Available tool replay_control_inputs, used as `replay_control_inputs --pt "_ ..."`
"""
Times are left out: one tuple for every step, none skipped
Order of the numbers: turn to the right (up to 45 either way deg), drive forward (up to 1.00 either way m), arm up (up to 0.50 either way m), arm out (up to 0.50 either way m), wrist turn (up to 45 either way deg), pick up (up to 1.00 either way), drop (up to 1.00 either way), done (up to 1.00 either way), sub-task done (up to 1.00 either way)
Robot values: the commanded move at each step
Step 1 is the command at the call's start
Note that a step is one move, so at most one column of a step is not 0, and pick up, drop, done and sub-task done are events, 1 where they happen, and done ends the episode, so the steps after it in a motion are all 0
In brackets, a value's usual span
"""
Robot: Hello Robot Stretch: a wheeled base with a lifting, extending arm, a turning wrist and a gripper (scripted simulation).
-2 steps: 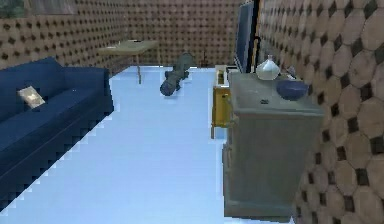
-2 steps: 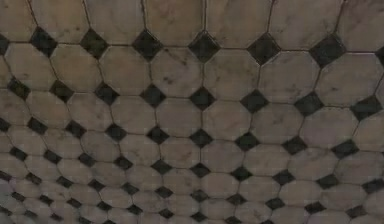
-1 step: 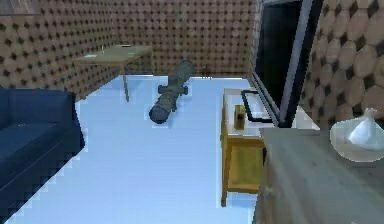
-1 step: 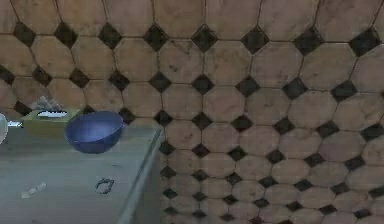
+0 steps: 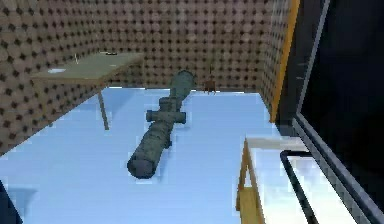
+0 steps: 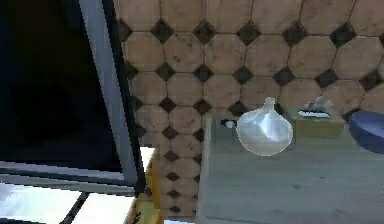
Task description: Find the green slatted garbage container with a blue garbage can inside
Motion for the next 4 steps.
replay_control_inputs --pt "0.0 1.00 0.00 0.00 0.0 0.00 0.00 0.00 0.00" --pt "33.0 0.00 0.00 0.00 0.0 0.00 0.00 0.00 0.00" --pt "0.0 0.70 0.00 0.00 0.0 0.00 0.00 0.00 0.00" --pt "3.0 0.00 0.00 0.00 0.0 0.00 0.00 0.00 0.00"
